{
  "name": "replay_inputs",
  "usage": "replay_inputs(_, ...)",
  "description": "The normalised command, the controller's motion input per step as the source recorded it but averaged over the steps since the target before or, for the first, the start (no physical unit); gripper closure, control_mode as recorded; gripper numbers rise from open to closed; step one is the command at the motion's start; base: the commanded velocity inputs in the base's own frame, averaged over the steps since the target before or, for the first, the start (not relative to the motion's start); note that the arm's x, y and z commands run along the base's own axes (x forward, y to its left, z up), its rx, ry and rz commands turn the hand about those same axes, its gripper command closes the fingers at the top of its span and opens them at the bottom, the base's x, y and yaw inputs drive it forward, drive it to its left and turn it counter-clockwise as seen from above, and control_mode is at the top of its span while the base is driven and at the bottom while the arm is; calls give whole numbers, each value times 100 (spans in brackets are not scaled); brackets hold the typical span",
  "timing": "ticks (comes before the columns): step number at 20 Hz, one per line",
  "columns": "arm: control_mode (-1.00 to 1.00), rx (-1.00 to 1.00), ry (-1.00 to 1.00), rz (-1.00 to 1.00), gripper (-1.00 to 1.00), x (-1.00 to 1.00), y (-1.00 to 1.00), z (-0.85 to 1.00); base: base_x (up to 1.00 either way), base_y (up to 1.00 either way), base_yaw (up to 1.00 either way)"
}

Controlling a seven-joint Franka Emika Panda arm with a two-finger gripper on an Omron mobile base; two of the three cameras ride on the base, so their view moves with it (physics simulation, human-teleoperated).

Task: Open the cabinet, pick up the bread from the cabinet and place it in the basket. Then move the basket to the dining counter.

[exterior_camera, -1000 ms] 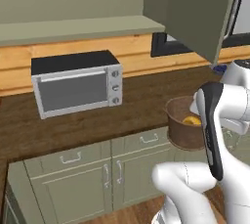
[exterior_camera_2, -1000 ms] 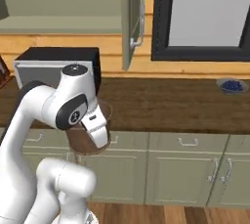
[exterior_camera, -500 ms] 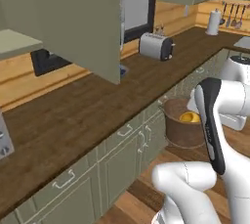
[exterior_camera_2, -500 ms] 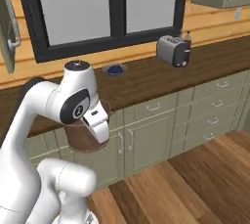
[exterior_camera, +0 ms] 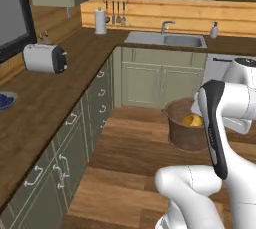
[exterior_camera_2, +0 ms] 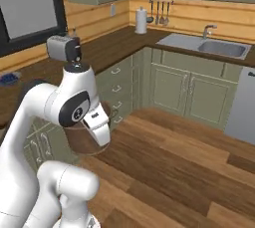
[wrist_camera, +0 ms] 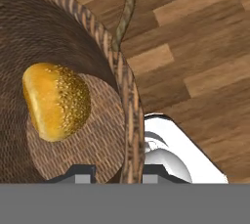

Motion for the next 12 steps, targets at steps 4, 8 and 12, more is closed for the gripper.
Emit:
replay_inputs(4, 100, 0, 0, 0, 100, 0, 0, 0, 17, -96, -71)
replay_inputs(8, 100, 0, 0, 0, 100, 0, 0, 0, 29, -100, -61)
replay_inputs(12, 100, 0, 0, 0, 100, 0, 0, 0, 27, -100, -63)
